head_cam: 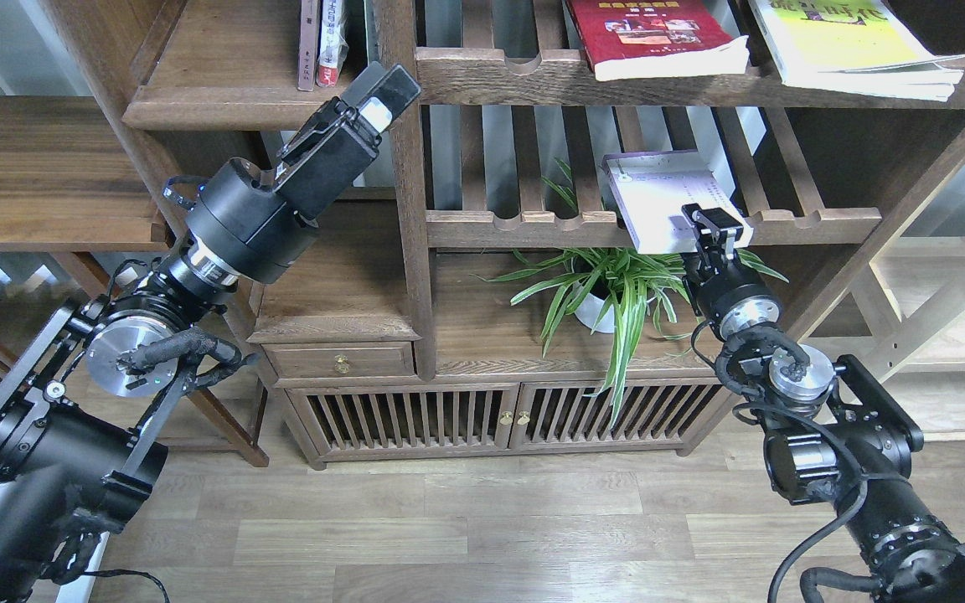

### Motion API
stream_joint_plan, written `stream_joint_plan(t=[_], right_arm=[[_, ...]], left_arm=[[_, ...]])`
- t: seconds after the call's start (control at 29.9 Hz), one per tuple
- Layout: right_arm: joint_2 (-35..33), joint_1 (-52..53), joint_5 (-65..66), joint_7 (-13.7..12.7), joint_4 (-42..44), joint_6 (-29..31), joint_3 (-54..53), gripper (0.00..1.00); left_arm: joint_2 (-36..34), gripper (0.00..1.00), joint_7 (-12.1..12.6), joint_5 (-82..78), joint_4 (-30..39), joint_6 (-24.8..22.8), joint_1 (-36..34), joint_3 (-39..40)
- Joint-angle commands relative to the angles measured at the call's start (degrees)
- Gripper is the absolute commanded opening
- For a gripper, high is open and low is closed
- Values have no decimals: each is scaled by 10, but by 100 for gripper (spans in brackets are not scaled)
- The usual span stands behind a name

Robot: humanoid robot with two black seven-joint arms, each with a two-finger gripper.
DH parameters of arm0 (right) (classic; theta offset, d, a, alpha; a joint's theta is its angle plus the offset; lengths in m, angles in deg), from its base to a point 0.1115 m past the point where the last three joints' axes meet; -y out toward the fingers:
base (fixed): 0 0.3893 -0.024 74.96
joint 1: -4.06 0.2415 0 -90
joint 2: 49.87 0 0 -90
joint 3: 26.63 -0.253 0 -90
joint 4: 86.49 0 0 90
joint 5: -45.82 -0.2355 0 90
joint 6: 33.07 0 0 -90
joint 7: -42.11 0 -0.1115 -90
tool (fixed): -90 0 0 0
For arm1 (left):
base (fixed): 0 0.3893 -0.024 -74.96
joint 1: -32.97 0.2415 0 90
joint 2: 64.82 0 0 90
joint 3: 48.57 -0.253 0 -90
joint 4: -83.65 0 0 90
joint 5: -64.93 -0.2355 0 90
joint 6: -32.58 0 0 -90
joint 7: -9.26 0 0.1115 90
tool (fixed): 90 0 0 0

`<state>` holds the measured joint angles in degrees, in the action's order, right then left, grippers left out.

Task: Organize books on shelf
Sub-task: 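Grip the white book's lower edge with the right gripper and pull it out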

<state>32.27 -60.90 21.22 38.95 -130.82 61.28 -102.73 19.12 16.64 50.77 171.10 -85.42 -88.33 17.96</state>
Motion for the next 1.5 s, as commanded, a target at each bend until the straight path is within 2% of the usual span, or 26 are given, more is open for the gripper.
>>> stream_joint_plan(t=[0.0, 0.13, 0.3, 0.64, 0.8, 0.94, 1.1, 1.2, 1.47], right_arm=[[0, -1, 0, 0, 0, 1, 0, 33], [1, -1, 0, 2, 2, 4, -2, 15], [2, -2, 0, 2, 5, 17, -2, 5], [1, -11, -1, 1, 3, 49, -1, 4], [-1, -36, 0, 2, -6, 100, 3, 3], [-12, -68, 0, -2, -22, 168, 2, 3], [-28, -100, -2, -3, -57, 196, -2, 3], [-29, -132, -1, -4, -79, 236, -1, 3], [-53, -210, 4, -7, -136, 236, 8, 3]], left_arm=[[0, 99, 0, 0, 0, 0, 0, 1], [0, 99, 0, 1, 1, 0, -1, 0], [0, 99, 0, 1, 1, 0, -1, 0], [1, 99, 1, 0, 1, 0, 0, -2], [1, 99, 2, -1, 1, 0, 0, -4], [2, 99, 3, -3, 2, 0, 1, -8], [6, 99, 4, -4, 1, 0, 0, -8], [5, 99, 4, -3, 1, 0, 1, -8], [0, 99, 4, -4, 1, 0, 5, -7]])
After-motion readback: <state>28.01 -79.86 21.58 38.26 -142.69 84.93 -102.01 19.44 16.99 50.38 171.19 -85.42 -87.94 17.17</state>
